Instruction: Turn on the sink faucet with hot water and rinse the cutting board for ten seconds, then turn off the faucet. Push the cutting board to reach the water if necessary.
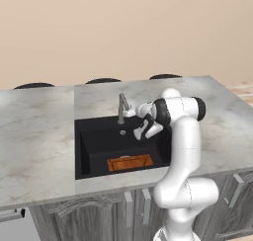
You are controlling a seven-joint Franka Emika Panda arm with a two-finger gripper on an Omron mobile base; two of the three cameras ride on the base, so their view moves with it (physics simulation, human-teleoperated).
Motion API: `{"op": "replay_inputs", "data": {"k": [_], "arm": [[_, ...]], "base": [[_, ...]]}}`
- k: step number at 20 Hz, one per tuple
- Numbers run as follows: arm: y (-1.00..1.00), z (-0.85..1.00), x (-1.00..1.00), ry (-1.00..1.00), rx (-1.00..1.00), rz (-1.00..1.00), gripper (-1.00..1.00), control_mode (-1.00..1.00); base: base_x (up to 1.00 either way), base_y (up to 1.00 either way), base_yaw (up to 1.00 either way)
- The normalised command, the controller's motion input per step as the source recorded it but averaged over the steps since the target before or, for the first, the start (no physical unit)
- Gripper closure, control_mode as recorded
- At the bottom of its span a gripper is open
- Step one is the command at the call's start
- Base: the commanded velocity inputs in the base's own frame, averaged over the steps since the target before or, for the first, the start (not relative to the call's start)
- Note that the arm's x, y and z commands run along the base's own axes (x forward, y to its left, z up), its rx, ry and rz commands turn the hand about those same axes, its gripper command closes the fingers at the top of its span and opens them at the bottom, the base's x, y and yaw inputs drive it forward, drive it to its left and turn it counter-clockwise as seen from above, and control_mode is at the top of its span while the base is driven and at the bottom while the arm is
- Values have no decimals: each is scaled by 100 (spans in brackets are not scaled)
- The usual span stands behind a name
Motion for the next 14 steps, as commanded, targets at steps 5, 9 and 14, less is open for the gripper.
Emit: {"op": "replay_inputs", "data": {"k": [5,9,14], "arm": [[0,0,10,0,0,0,-100,-100],[0,0,11,0,0,0,-100,-100],[0,0,6,0,0,0,-100,-100]], "base": [[0,0,0],[0,0,0],[0,0,0]]}}
